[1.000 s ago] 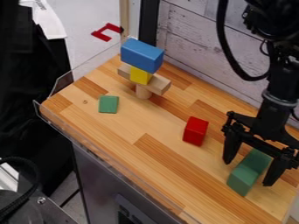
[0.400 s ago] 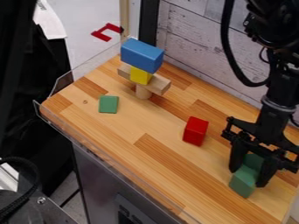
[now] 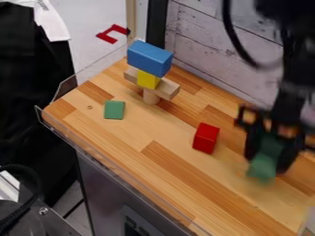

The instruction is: Put the green arch on the top of blue rectangular block

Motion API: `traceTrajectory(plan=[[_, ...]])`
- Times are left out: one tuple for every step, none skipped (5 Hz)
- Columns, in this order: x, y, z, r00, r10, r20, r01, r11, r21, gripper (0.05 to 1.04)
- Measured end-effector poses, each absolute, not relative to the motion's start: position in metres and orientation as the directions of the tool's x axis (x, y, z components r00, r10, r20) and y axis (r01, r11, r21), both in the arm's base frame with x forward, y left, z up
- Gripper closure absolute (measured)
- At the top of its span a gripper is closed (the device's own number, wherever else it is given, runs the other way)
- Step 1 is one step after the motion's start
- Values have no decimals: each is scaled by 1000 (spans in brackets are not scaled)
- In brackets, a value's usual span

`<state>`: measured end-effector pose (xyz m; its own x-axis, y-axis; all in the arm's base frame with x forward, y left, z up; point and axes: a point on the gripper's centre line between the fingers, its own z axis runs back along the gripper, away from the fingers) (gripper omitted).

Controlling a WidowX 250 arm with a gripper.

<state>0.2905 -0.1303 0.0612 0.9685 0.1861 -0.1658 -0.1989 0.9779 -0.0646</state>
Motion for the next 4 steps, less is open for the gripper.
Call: traceTrajectory(plan=[[300, -104, 110, 929, 363, -67, -368, 925, -97, 535], [306, -79, 146, 845, 530, -62, -533, 832, -154, 535], [309, -53, 158, 690, 716, -106, -724, 678, -128, 535], [312, -33, 159, 505, 850, -147, -863, 492, -119, 535]])
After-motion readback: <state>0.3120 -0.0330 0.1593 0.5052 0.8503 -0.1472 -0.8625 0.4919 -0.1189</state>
